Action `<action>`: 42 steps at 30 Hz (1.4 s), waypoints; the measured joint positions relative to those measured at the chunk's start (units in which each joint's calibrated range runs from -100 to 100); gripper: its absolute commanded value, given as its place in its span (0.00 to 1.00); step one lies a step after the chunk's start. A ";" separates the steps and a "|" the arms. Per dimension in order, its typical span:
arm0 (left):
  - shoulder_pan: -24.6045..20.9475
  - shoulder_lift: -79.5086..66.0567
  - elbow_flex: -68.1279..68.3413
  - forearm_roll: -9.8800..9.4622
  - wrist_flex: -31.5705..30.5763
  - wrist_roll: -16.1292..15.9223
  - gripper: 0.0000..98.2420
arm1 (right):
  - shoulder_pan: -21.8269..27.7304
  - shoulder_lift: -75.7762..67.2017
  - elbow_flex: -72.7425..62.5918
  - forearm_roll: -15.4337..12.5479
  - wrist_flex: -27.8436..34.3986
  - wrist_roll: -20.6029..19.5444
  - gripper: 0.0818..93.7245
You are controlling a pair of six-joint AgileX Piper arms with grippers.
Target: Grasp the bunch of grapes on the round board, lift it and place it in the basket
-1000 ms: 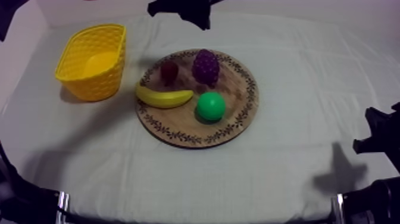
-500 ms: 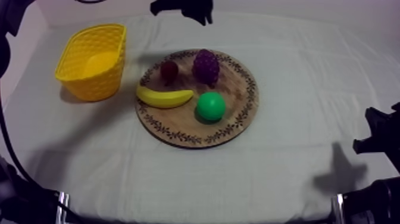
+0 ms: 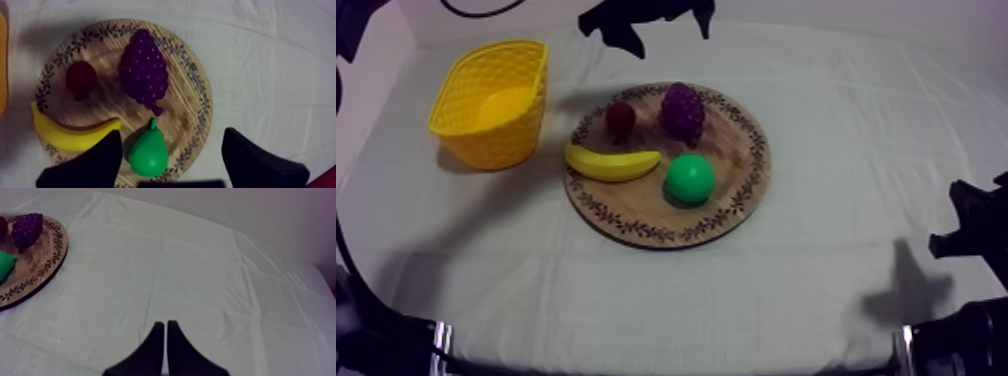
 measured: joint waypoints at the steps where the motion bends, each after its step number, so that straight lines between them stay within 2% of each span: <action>1: 0.03 0.00 0.00 0.00 -0.24 -0.09 0.82 | 0.00 0.00 0.00 0.00 0.00 0.00 0.00; 21: 0.07 4.05 0.10 -0.26 -3.41 -2.67 0.83 | 0.00 0.00 0.00 0.00 0.00 0.00 0.00; 29: -1.01 9.49 -0.34 1.13 -6.04 -4.16 0.83 | 0.00 0.00 0.00 0.00 0.00 0.22 0.00; 42: -1.86 18.87 -6.79 2.89 -6.36 -5.66 0.84 | 0.00 0.00 0.00 0.00 0.00 -0.09 0.00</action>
